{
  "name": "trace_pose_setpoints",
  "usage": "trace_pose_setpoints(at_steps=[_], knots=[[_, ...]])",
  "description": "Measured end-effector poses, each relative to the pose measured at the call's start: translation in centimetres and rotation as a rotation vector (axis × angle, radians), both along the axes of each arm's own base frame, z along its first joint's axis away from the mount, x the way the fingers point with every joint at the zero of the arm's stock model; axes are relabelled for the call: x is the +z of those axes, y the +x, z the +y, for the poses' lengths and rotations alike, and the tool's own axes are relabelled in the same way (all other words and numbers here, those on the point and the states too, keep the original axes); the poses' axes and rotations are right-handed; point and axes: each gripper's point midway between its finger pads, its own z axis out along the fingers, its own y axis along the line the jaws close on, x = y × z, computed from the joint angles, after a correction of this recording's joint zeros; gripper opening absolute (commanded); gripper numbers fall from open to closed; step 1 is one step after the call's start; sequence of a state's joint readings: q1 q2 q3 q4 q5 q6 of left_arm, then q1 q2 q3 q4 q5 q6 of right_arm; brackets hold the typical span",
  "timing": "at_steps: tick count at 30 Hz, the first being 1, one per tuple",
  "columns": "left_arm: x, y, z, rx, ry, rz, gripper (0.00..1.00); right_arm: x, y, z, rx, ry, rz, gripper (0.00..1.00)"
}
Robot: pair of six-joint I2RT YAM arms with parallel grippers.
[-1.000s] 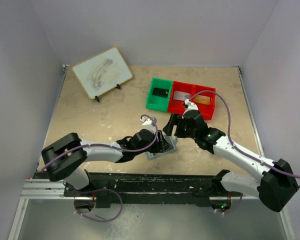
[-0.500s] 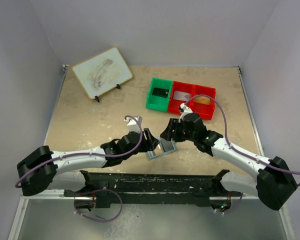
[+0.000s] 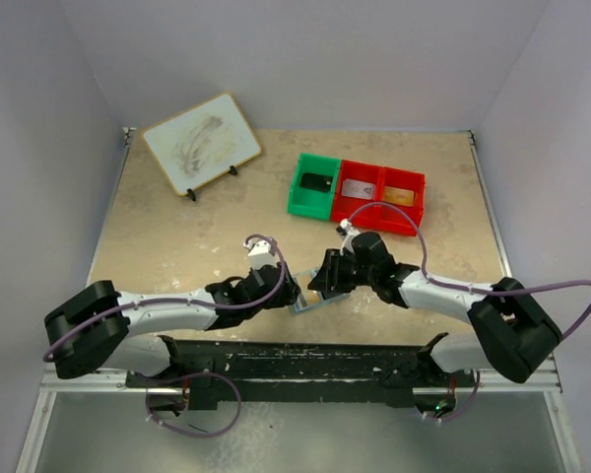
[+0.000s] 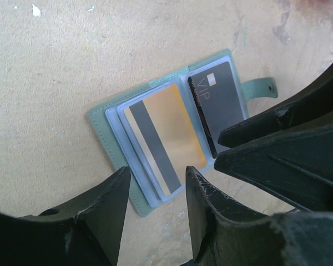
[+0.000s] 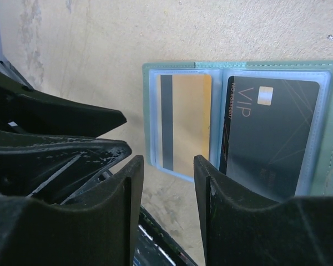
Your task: Take the credit cards out of the card holder
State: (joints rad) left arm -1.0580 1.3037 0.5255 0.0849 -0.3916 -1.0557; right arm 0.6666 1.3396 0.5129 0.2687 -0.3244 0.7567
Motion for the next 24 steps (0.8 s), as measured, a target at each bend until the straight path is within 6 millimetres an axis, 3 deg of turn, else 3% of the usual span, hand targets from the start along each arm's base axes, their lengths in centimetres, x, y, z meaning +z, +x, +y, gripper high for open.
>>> trace_pose_setpoints(at_steps=[11,24], knots=[[-1.3,0.0,-1.7,-0.037,0.021,0.046,0.36,-3.2,-0.6,-0.1,0.02,-0.046,0.068,0.41],[-2.8,0.0,-1.8,-0.039,0.046,0.061,0.18,-3.4,-0.8,0.0,-0.019,0.034,0.069,0.36]])
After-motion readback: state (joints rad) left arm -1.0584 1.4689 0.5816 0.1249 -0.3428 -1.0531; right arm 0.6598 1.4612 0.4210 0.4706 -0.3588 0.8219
